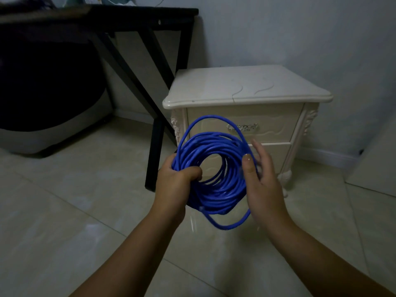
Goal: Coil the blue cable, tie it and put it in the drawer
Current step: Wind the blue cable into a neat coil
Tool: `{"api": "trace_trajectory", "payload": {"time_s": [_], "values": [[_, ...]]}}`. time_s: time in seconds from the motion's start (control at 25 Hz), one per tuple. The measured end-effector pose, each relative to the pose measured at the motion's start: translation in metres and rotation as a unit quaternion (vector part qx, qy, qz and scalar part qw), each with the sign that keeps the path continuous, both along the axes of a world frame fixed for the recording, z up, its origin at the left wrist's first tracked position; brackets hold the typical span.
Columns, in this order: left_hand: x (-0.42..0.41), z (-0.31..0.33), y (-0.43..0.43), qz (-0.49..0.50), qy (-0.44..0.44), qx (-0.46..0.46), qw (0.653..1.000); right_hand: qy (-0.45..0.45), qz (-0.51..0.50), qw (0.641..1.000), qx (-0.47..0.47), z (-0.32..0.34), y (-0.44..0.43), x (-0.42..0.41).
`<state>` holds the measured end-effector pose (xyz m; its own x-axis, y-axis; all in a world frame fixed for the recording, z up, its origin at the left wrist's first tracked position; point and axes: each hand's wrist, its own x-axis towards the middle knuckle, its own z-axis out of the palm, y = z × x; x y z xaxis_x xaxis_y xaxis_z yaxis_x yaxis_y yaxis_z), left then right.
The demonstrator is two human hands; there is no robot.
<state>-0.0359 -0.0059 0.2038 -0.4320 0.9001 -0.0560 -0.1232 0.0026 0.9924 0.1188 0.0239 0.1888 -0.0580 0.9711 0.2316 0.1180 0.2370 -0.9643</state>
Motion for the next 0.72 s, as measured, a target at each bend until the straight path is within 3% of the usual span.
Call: {"api": "trace_trajectory", "payload": {"time_s": [0.12, 0.24, 0.4, 0.6, 0.72], "values": [[-0.004, 0.000, -0.001, -0.009, 0.065, -0.002, 0.998, -0.063, -0.036, 0.994, 0.076, 0.007, 0.012, 0.010], [-0.006, 0.002, -0.002, -0.014, 0.057, -0.006, 0.998, -0.046, -0.053, 0.994, 0.083, 0.011, 0.020, 0.019], [-0.014, 0.008, 0.000, -0.018, -0.067, 0.005, 0.998, -0.091, -0.026, 0.994, 0.058, 0.006, 0.020, 0.018], [-0.010, 0.007, 0.000, 0.015, -0.188, -0.012, 0.982, 0.020, 0.052, 0.998, -0.033, -0.004, 0.006, -0.002], [-0.003, 0.003, 0.000, 0.041, -0.217, -0.019, 0.975, 0.010, 0.070, 0.997, -0.043, -0.003, -0.004, -0.012]]}}
